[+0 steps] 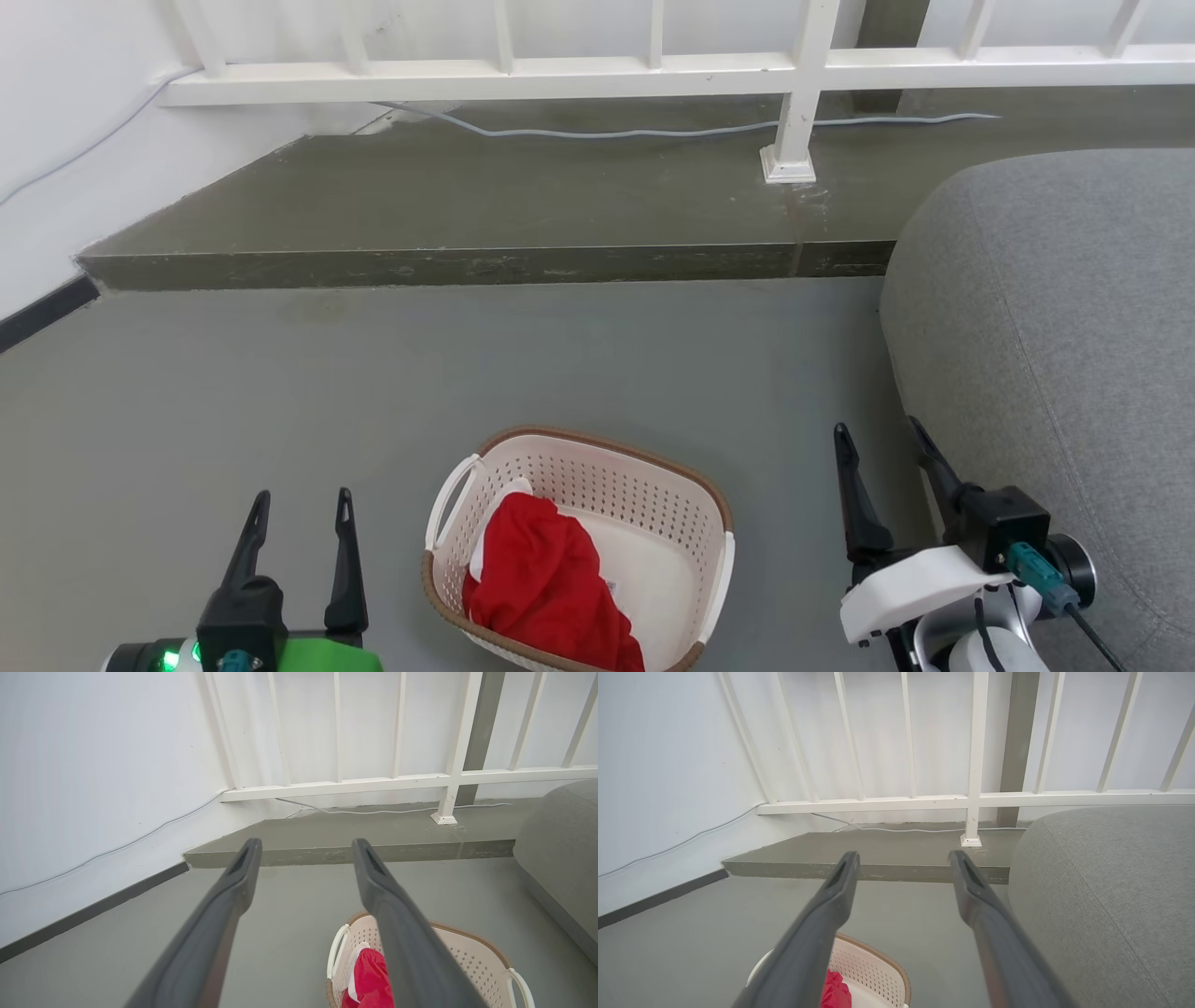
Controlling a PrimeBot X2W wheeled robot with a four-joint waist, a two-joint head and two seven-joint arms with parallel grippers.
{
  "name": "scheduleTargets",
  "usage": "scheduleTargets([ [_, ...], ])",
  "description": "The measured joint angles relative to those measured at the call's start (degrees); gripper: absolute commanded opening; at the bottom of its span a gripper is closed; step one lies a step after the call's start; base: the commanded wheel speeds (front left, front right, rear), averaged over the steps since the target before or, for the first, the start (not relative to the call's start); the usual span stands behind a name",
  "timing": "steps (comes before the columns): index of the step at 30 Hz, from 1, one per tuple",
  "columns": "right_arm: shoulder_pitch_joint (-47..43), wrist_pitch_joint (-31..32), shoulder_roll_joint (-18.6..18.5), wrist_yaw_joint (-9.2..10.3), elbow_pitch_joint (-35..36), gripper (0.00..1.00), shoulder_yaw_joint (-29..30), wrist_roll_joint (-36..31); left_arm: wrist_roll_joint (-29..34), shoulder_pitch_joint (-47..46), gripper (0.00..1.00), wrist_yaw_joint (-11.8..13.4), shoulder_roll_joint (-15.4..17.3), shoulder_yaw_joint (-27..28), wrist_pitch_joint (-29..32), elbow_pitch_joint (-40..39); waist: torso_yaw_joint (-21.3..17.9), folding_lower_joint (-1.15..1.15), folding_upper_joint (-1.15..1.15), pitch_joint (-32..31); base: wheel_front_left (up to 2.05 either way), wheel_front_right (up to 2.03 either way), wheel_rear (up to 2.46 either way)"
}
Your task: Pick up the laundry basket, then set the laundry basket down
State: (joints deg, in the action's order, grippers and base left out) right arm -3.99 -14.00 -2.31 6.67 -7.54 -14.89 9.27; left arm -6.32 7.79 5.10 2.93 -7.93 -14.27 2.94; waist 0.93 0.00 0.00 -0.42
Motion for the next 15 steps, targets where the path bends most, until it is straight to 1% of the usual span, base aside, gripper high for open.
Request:
scheduleTargets([
  [2,-0.1,-0.3,0.0,0.01,0.1,1.0,-0.3,-0.7,1.1,0.3,1.0,0.1,0.0,-0.1,-0.1,0.0,0.0,0.0,0.0,0.0,0.0,0.0,0.0],
  [15,-0.1,-0.3,0.0,0.41,0.1,1.0,-0.4,-0.7,1.0,0.8,1.0,0.1,0.0,-0.4,-0.1,0.3,0.0,0.0,0.0,-0.2,0.0,0.0,0.0],
])
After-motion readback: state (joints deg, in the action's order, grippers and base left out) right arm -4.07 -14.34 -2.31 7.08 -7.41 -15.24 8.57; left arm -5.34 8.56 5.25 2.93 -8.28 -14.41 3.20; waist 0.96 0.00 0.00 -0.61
